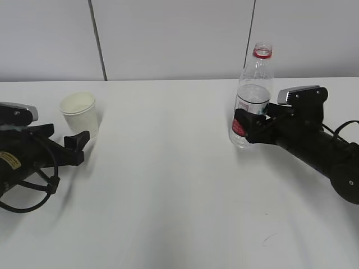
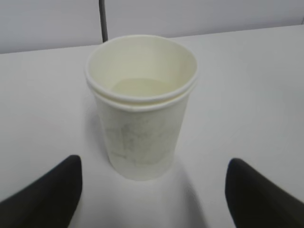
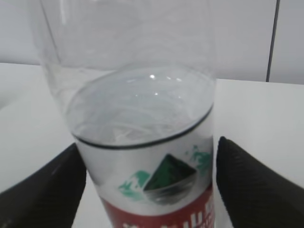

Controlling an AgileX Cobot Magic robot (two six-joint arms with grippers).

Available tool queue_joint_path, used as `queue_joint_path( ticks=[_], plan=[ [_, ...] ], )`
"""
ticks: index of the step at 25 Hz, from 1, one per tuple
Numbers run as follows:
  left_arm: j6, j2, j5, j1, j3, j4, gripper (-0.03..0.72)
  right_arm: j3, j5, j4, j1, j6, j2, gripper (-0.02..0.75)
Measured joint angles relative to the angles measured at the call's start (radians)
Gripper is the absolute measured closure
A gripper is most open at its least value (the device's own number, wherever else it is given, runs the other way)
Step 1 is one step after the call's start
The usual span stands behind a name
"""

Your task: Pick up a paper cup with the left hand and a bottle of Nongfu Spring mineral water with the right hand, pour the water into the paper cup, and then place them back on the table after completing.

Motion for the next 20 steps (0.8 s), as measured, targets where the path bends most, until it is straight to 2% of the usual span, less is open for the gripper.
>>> queue_joint_path(
  ticks=[10, 16, 20],
  plan=[
    [0.0, -0.002, 0.0, 0.0, 0.0, 0.009, 0.123, 0.152, -0.021, 0.067, 0.0, -0.053, -0.083, 0.098],
    [0.0, -0.065, 0.002, 0.0, 0.015, 0.014, 0.123, 0.247, -0.021, 0.069, 0.0, -0.073, -0.192, 0.11],
    [0.0, -0.123, 0.022, 0.0, 0.02, 0.016, 0.134, 0.288, 0.033, 0.07, 0.0, -0.074, -0.285, 0.12]
  ],
)
